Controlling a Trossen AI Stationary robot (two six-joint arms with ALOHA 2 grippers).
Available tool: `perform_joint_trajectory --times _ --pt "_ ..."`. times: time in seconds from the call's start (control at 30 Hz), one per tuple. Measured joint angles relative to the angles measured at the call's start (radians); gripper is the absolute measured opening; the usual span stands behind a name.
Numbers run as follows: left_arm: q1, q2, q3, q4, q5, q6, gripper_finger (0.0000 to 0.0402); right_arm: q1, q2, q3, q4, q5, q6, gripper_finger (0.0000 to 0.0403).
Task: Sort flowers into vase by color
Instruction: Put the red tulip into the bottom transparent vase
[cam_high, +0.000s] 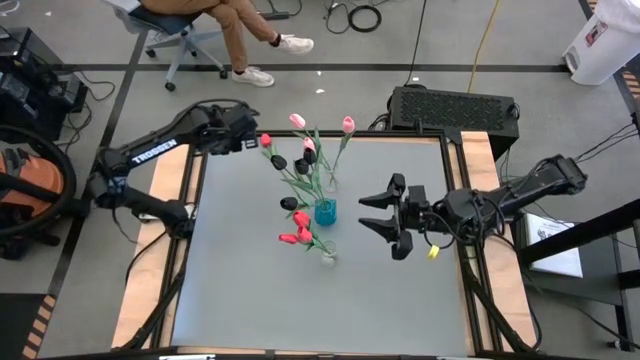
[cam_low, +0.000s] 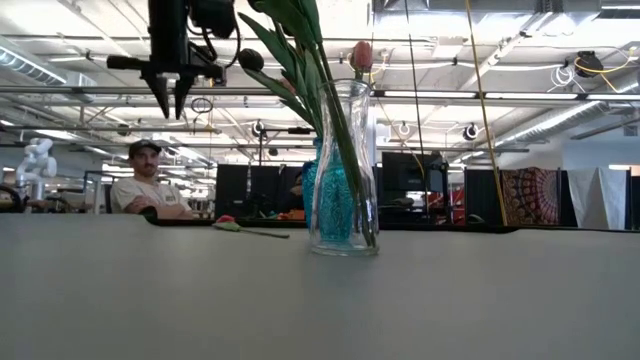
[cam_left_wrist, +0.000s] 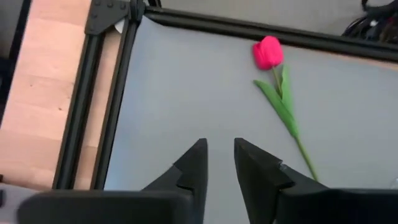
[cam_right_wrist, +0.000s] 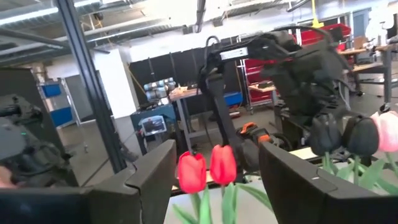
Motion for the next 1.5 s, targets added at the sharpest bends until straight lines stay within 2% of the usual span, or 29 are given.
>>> perform_joint_trajectory --times 0.23,0.37,0.63,0.8,0.93,1.13,1.5 --pt "0.058 0.072 0.0 0.017 0.101 0.025 0.0136 0.047 0.0 0.0 -0.01 0.0 0.0 0.0219" --pt "0.082 0.118 0.0 0.037 0.155 0.022 0.0151 0.073 -0.01 0.0 -0.012 0.0 0.0 0.0219" --pt "0.083 0.2 0.0 0.061 0.168 -0.156 0.0153 0.107 -0.051 0.0 -0.046 0.0 0.0 0.0219" --pt "0.083 0.243 0.0 0.114 0.155 -0.16 0.0153 0.107 -0.092 0.0 -0.071 0.016 0.0 0.0219" --pt "0.087 0.273 0.0 0.18 0.139 -0.162 0.0153 0.104 -0.116 0.0 -0.074 0.086 0.0 0.0219" --pt "0.096 0.328 0.0 0.28 0.165 -0.163 0.0153 0.103 -0.136 0.0 -0.082 0.111 -0.032 0.0219" --pt "0.096 0.414 -0.001 0.333 0.224 -0.241 0.0153 0.102 -0.137 0.0 -0.081 0.266 -0.09 0.0219"
